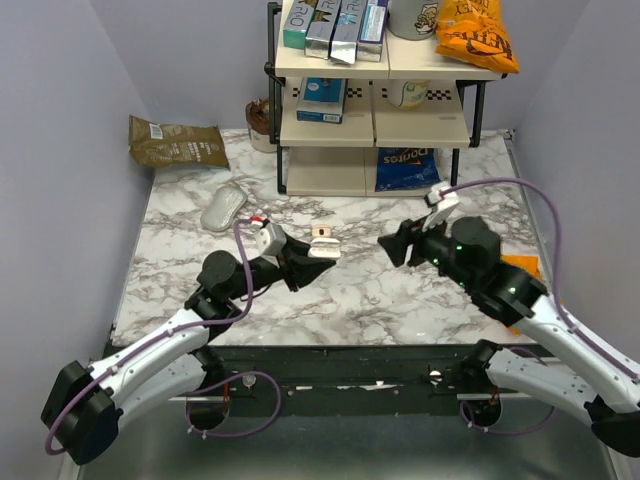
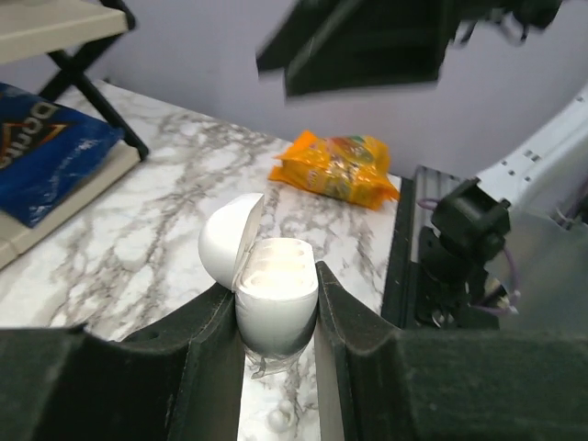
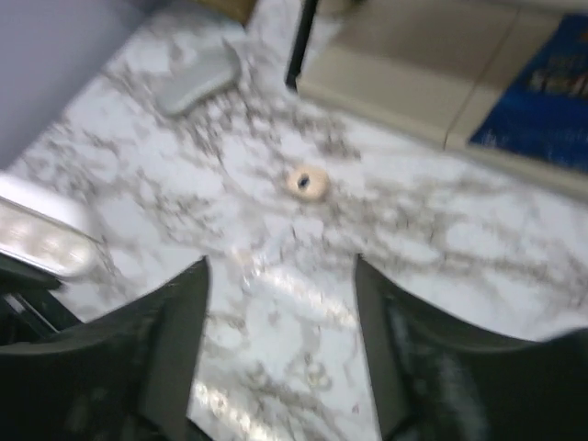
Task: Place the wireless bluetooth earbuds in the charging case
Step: Pass from the right arm to the left, then pick up the right earbud from the center of the board.
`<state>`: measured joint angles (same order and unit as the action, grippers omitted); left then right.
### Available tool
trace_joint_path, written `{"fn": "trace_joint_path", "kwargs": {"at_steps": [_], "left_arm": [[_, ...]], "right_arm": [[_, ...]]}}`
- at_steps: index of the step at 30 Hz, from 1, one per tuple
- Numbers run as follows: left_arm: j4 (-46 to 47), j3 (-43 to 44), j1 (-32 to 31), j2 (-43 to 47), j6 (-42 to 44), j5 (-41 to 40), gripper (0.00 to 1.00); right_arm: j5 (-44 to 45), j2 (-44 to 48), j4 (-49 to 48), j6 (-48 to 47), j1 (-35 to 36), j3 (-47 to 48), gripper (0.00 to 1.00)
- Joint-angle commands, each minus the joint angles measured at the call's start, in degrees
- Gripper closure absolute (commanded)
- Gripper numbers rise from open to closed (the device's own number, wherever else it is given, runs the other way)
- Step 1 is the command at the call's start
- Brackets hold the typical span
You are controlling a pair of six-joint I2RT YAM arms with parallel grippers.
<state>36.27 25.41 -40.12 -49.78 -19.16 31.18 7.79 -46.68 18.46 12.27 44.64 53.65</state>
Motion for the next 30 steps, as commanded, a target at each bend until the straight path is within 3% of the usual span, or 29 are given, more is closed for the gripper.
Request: {"fn": "trace_joint_path", "kwargs": {"at_steps": [1,3,8,16,30], "left_arm": [[4.25,-4.57,0.04,6.62,-2.20,-12.80,1.00],[3.29,-6.24,0.04,8.98,-3.16,-15.26,1.00],[1.88,-7.04,-0.57,9.70,-4.13,-16.24,1.00],[1.96,-8.09,-2.15,10.93,-4.57,-18.26,1.00],[0.29,-7.92,-3.65,10.93,-3.87,-18.79,1.00]], "right_arm": [[-2.86,-4.03,2.90,11.36,-0.35,-10.83,0.44],[-6.11,-5.96,0.81,12.59,-0.35,-15.40,0.56],[-9.70,-8.16,-3.60,12.69,0.00,-19.81,0.61],[-15.87,-18.00,-4.22,8.30,0.88,-18.84,0.45],[-15.88,-27.58,-4.48,4.51,0.88,-14.80,0.43]]}}
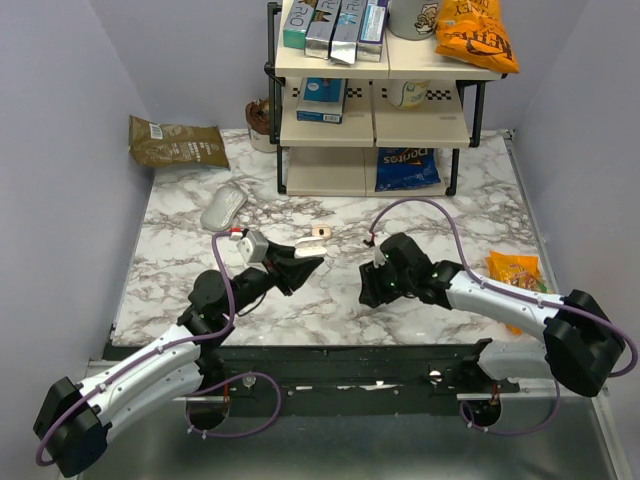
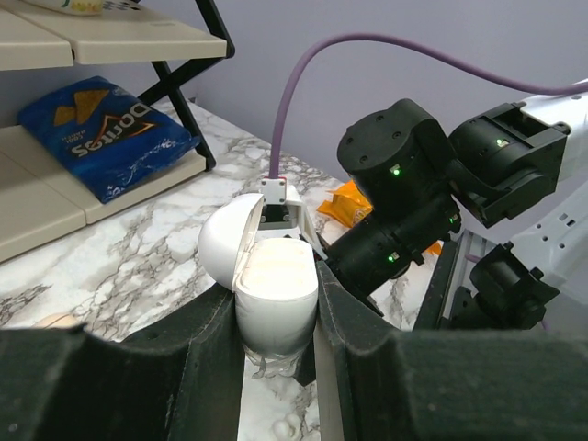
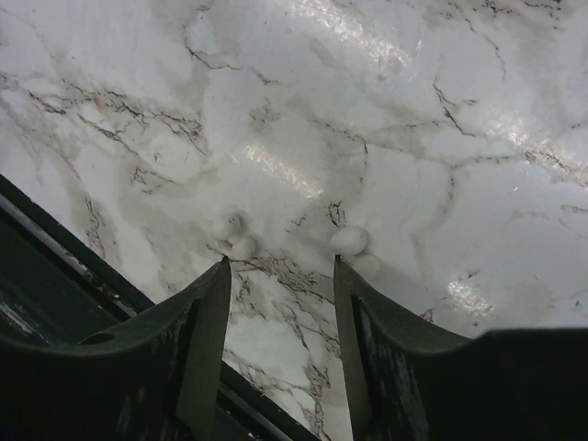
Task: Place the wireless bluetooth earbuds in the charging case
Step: Pick up the right earbud from the center of the board.
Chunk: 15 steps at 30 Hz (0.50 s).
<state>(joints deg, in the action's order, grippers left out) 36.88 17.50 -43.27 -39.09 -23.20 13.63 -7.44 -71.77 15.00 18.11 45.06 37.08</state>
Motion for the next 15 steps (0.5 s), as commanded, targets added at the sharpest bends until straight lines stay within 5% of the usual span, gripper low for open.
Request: {"fn": "trace_joint_path", "kwargs": {"at_steps": [1,15], "left_arm": [[-0.41,-0.01,-0.59,0.24,0.17,-1.15,1.00],[-0.41,0.26,-1.65,-1.43,0.35,-0.62,1.00]], "right_arm": [[-0.64,-2.94,-0.94,-1.32,0.38,1.85,0.43],[1.37,-5.75,-0.68,-0.27,0.47,1.33,0.45]]}}
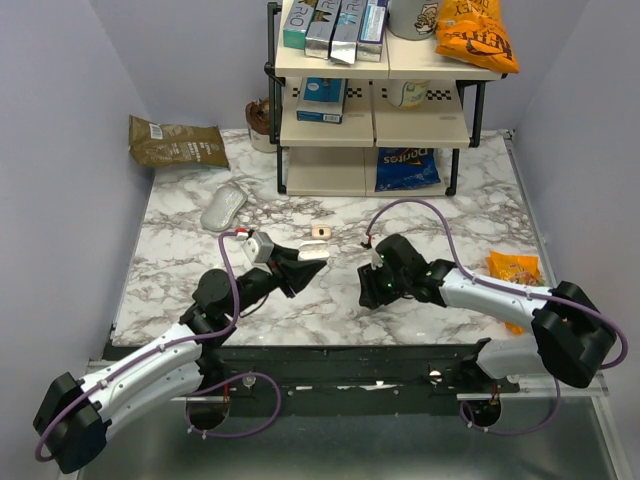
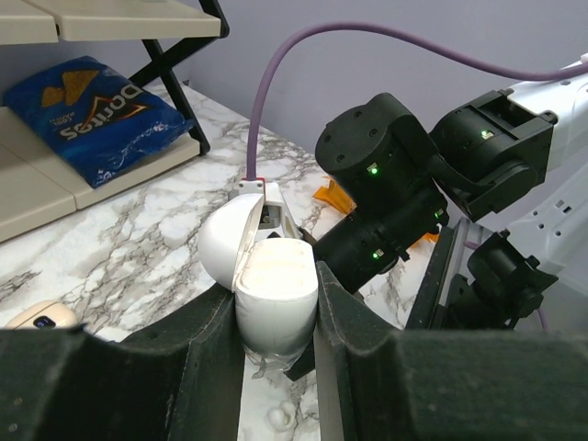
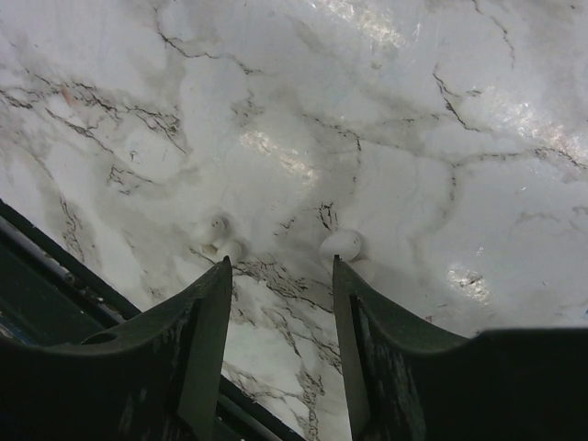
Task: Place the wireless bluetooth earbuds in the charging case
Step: Pick up the right earbud from the center of the board.
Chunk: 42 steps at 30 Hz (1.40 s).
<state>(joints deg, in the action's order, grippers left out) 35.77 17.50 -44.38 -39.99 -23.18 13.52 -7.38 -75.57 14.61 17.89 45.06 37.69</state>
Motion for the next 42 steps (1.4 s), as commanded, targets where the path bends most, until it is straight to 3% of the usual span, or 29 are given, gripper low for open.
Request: {"fn": "trace_joint_path", "kwargs": {"at_steps": [1,18,25,42], "left_arm": [[0.53,0.26,-0.62,-0.53,0.33,-0.60,1.00],[0.18,0.26,-1.32,-0.88,0.77,-1.04,1.00],[0.18,0.26,-1.50,-1.41,0.77,-1.04,1.00],[0.09,0.35,-1.76,-1.41,0.68,-1.21,1.00]], "right_arm": [[1.49,-2.21,-0.29,0.13,0.47,0.72,0.45],[5.88,-4.76,0.77,1.53,0.29,1.51,0.46],[9.04,-4.76,1.82,3.11,-0.15,1.77,0.56],[12.03,-5.90,4.55,4.26,-0.50,3.53,0.68]]}}
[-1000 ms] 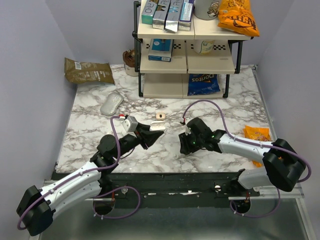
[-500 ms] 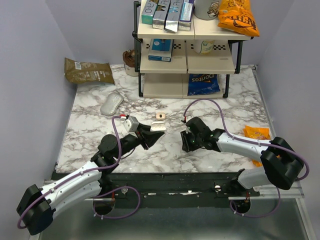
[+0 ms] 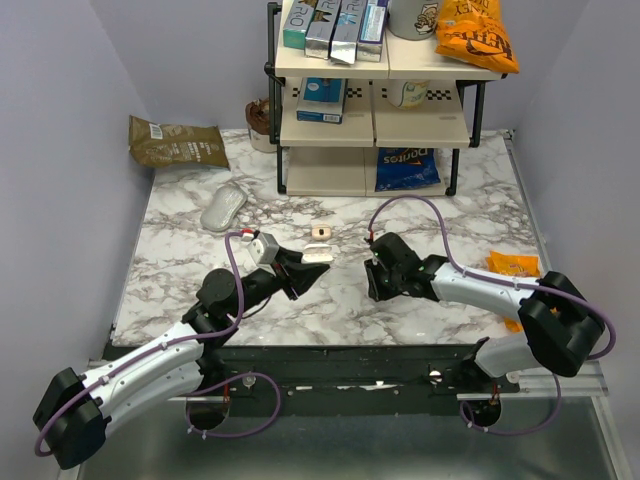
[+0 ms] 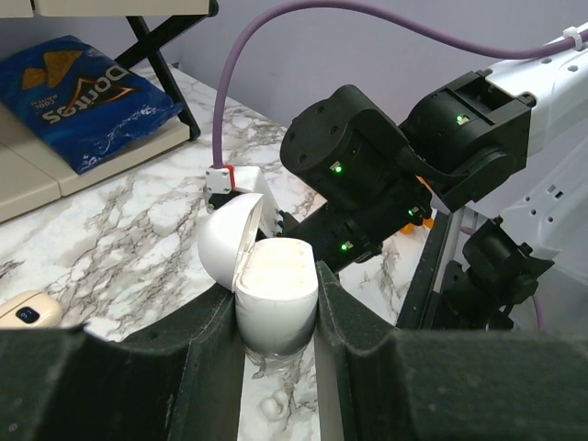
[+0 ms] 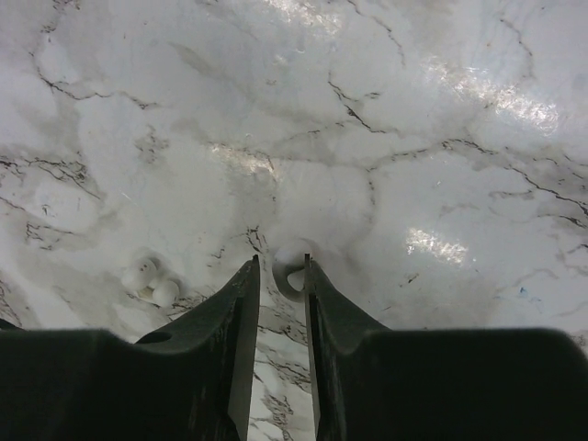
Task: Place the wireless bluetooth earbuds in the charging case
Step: Pick up the right earbud from the center of the board.
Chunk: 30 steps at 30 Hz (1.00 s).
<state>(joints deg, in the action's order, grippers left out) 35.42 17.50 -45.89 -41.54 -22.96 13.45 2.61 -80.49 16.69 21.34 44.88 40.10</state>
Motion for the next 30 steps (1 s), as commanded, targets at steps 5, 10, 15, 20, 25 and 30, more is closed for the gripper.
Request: {"fn": "trace_joint_path", "kwargs": {"at_steps": [5,10,15,20,25,30], "left_arm": [[0.35,0.43,-0.43,0.23,0.46,-1.06,1.00],[0.09,0.43,-0.43,0.32,0.55,-1.06,1.00],[0.09,0.52,-0.52,0.32,0.64,-1.06,1.00],[-0.18,0.78,-0.52,0.41,0.72,-1.06,1.00],[-0.18,0.87,-0.52,0.49,0.55,-1.41,1.00],[1.92,0.61,-0.52,0.32,-0.07,-1.85,1.00]], "right_arm": [[2.40,-1.16,2.82,1.07,-0.59,1.39,0.73],[3.10,-1.43,3.61,1.42,-0.76,1.74,0.86],[4.07,-1.69,5.02,1.51,-0.85,2.79,0.99],[4.95,-1.69,6.16,1.42,-0.94,3.50,0.99],[5.65,0.85,6.69,1.33,-0.85,3.24,0.99],[2.23,10.69,6.77,1.33,-0.94,4.37,1.00]]}}
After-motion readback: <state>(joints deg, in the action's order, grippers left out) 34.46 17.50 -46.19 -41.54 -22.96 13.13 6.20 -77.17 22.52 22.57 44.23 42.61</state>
